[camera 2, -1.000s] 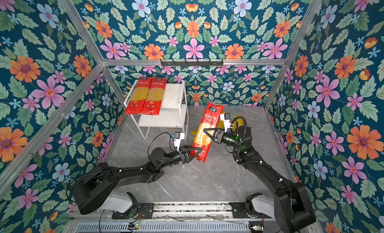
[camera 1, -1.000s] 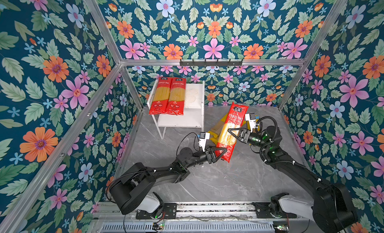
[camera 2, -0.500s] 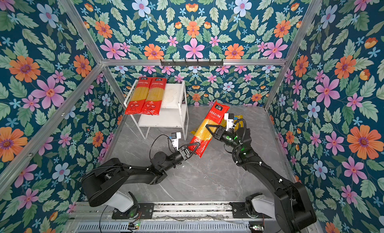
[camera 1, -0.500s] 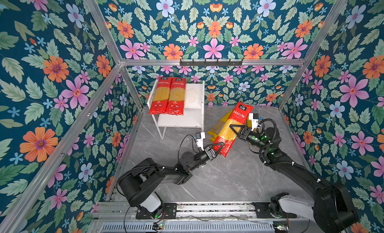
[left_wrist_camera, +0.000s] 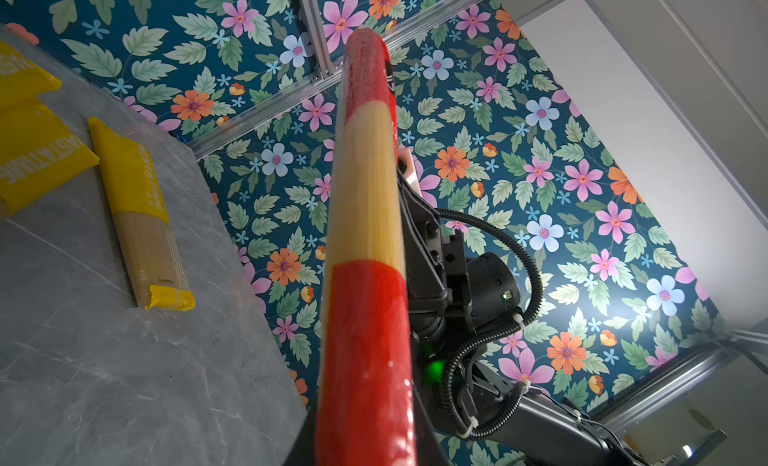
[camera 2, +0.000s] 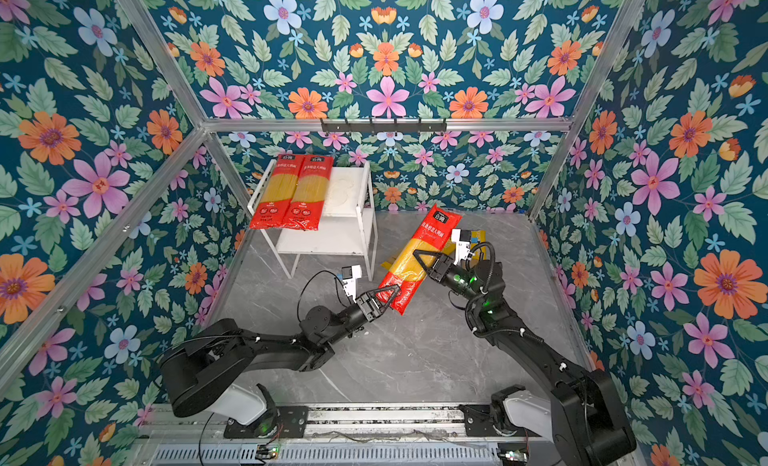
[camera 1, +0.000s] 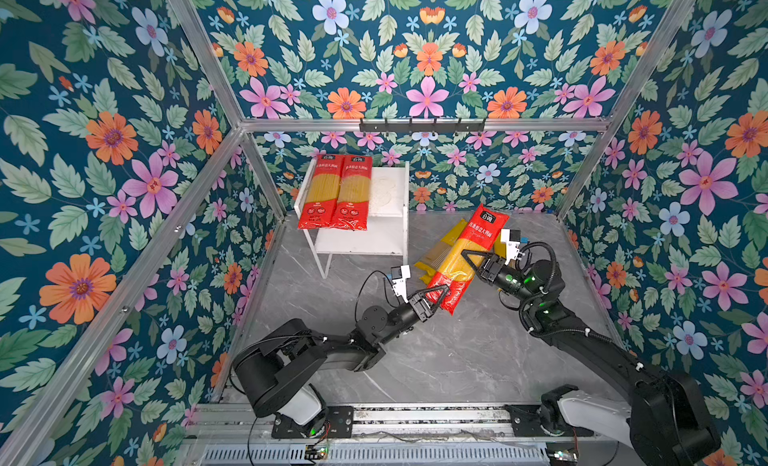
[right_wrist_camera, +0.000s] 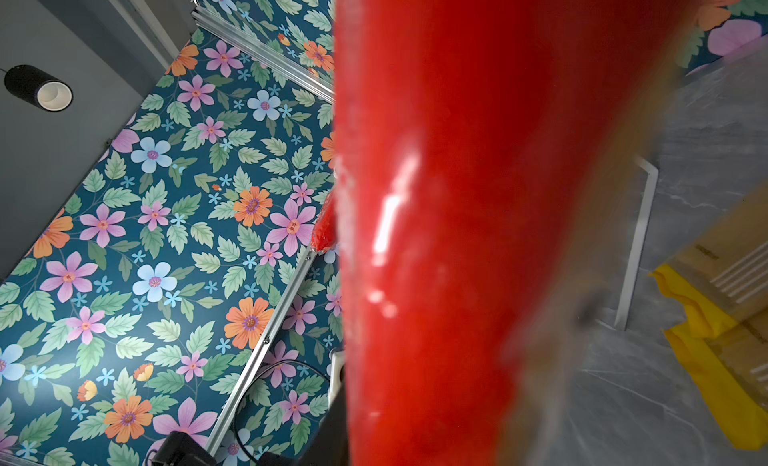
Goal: Place and organize the pasta boxes and bags onto the shelf
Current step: 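Carry the red bag onto the shelf with the left gripper while the right releases, then lower the red bag beside the other two bags on the shelf with the left gripper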
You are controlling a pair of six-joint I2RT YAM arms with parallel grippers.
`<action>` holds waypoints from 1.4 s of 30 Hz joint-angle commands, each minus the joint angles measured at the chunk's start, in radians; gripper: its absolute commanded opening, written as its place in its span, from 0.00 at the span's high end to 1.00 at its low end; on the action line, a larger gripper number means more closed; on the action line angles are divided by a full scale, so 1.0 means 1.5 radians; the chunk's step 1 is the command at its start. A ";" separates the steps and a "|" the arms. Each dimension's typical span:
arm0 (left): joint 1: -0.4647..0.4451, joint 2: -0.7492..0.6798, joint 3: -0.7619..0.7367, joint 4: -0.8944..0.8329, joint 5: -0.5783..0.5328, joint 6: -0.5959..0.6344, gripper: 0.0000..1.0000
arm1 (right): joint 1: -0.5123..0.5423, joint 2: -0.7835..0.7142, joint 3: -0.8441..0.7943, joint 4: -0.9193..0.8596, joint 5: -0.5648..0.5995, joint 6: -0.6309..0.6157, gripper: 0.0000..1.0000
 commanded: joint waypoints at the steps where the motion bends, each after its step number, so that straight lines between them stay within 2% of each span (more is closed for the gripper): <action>1: 0.002 -0.017 -0.001 0.048 -0.038 0.024 1.00 | -0.001 -0.018 -0.007 0.071 0.034 -0.008 0.62; 10: 0.001 -0.075 -0.011 0.019 -0.062 0.064 1.00 | -0.007 -0.093 -0.041 0.033 0.056 -0.030 0.47; 18: 0.001 -0.193 0.050 -0.185 -0.053 0.169 1.00 | -0.007 -0.167 -0.148 0.013 0.123 -0.018 0.45; 23: 0.001 -0.259 0.114 -0.306 -0.091 0.236 1.00 | -0.007 -0.165 -0.184 0.017 0.123 -0.004 0.45; 26: 0.009 -0.289 0.165 -0.401 -0.147 0.265 1.00 | -0.007 -0.157 -0.187 0.017 0.114 0.002 0.46; 28: 0.033 -0.302 0.214 -0.500 -0.189 0.265 1.00 | -0.006 -0.155 -0.190 0.018 0.113 0.003 0.46; 34: 0.124 -0.311 0.303 -0.658 -0.226 0.256 1.00 | -0.005 -0.155 -0.197 0.009 0.101 -0.001 0.47; 40: 0.220 -0.278 0.384 -0.760 -0.207 0.201 1.00 | -0.002 -0.173 -0.210 -0.010 0.104 -0.009 0.48; 42: 0.246 -0.262 0.398 -0.760 -0.180 0.183 1.00 | -0.003 -0.180 -0.212 -0.019 0.107 -0.012 0.48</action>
